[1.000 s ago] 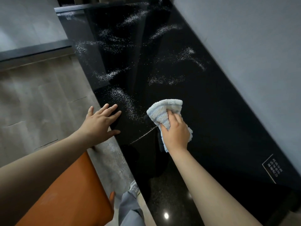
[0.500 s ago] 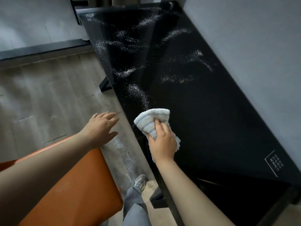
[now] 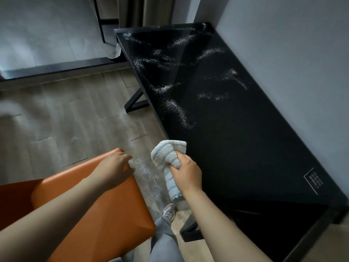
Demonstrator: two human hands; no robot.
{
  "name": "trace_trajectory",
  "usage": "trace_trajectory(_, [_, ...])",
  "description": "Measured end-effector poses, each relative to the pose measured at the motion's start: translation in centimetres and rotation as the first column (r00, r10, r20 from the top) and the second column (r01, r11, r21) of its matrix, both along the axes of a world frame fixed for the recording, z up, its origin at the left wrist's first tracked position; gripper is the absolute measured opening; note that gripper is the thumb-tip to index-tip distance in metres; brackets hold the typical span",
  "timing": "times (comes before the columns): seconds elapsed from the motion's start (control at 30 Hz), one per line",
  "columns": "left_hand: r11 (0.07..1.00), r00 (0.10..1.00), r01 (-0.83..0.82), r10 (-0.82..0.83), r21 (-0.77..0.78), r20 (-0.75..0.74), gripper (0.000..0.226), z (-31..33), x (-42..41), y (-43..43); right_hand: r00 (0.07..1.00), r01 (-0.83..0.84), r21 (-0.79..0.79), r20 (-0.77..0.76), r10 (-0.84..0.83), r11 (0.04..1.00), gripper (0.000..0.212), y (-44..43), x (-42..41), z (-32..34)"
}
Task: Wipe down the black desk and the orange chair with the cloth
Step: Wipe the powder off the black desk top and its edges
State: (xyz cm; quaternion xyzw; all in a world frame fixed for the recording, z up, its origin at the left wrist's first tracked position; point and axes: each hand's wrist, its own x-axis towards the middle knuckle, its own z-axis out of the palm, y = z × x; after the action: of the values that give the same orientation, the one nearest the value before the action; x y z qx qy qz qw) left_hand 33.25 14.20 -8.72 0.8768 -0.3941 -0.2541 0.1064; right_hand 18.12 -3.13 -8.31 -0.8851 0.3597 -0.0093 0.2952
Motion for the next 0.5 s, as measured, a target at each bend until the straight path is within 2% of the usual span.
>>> trace_trajectory(0.23, [0.999, 0.996, -0.052, 0.051, -0.011, -0.076, 0.049, 2.4, -2.4, 4.5, 0.995, 0.101, -0.001, 0.015, -0.101, 0.995, 0.016, 3.6, -3.6, 3.1])
trace_trajectory(0.5, [0.973, 0.973, -0.223, 0.219, -0.063, -0.071, 0.054, 5.1, -7.2, 8.4, 0.995, 0.080, 0.053, 0.052, -0.083, 0.995, 0.006, 5.5, -7.5, 6.1])
